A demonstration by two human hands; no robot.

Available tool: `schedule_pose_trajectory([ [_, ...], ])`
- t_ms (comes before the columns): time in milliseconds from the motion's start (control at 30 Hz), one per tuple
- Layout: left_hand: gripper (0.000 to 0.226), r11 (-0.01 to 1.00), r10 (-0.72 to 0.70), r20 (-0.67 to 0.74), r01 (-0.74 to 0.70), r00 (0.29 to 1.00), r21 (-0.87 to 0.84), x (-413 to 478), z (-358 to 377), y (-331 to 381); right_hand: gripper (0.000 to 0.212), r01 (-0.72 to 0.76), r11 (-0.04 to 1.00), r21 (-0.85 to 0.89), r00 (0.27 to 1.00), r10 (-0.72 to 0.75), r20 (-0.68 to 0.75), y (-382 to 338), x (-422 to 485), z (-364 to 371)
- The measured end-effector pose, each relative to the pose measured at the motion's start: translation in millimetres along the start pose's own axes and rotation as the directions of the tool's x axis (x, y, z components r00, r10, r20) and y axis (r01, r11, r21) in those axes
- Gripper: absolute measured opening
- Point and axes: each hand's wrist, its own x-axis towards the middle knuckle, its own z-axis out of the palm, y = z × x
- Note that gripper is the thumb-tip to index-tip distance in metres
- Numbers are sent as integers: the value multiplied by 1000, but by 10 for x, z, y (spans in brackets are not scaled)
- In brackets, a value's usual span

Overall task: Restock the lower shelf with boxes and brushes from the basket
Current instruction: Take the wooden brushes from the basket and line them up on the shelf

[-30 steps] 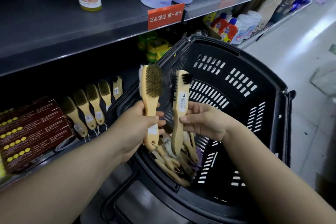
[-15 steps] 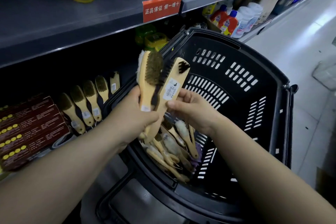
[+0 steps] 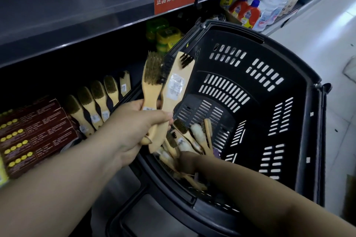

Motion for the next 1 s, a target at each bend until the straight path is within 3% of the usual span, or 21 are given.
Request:
schedule_pose_trajectory([
  [100,10,998,-20,5,20,1000,-53,-10,14,19,44,-57,998,39,986,50,158,70,-28,-43],
  [200,11,994,-4,6,4,1000,-113,-12,41,49,15,-70,986,153,982,41,185,117,-162,-232],
  [233,13,992,7,13,-5,1000,-127,-12,46,55,17,-80,970,231,981,36,190,123,-240,-344],
  [267,17,990,15,22,-12,1000,-139,-14,50,60,18,-72,943,325,985,16,173,130,-347,-474],
  [333,28,986,22,27,-17,999,-166,-18,55,63,18,4,872,489,1000,-9,7,133,-632,-755],
  [400,28,985,32,11,-30,999,-170,-15,60,56,21,175,690,702,971,-2,-239,139,-933,-967],
  [467,15,987,44,-4,-44,999,-157,-3,63,32,20,368,383,847,911,35,-411,85,-1223,-1008],
  [533,11,984,50,-27,-54,998,-169,9,75,12,20,444,79,893,895,8,-446,-27,-1441,-917],
  [567,16,983,53,-34,-58,998,-174,9,84,5,20,447,-25,894,894,-36,-447,-90,-1514,-850],
  [633,18,982,59,-50,-67,997,-179,-5,108,6,21,455,-99,885,876,-128,-465,-215,-1620,-740],
  [733,10,985,51,-66,-61,997,-164,-30,134,-12,29,502,-57,863,833,-237,-500,-366,-1706,-659],
  [867,7,981,57,-58,-66,997,-185,-64,133,3,26,616,285,734,786,-279,-552,-478,-1767,-635],
  [1000,41,986,110,-8,-110,994,-129,-66,80,27,25,674,583,454,722,-392,-570,-507,-1878,-654],
])
